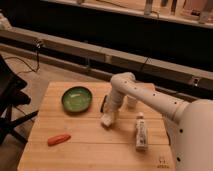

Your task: Wipe the white sponge on the table

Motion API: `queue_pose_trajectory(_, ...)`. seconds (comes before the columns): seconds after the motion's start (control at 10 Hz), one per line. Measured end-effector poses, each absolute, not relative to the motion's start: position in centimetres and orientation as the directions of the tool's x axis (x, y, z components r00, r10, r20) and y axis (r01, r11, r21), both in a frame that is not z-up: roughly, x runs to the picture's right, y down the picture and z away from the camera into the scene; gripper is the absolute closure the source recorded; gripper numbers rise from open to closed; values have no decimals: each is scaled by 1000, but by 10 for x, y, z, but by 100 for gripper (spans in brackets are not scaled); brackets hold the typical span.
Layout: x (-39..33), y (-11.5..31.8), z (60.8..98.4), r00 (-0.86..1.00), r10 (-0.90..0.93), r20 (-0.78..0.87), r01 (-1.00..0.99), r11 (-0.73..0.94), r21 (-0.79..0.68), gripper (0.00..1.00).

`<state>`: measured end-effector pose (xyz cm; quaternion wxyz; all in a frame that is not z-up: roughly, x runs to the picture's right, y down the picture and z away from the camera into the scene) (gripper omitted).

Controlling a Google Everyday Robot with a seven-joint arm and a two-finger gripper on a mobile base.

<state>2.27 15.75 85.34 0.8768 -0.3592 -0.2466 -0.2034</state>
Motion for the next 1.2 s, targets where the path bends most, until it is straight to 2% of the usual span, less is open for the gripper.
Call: queue_pose_trajectory(1.2,20,172,836,812,-165,560,517,646,-561,94)
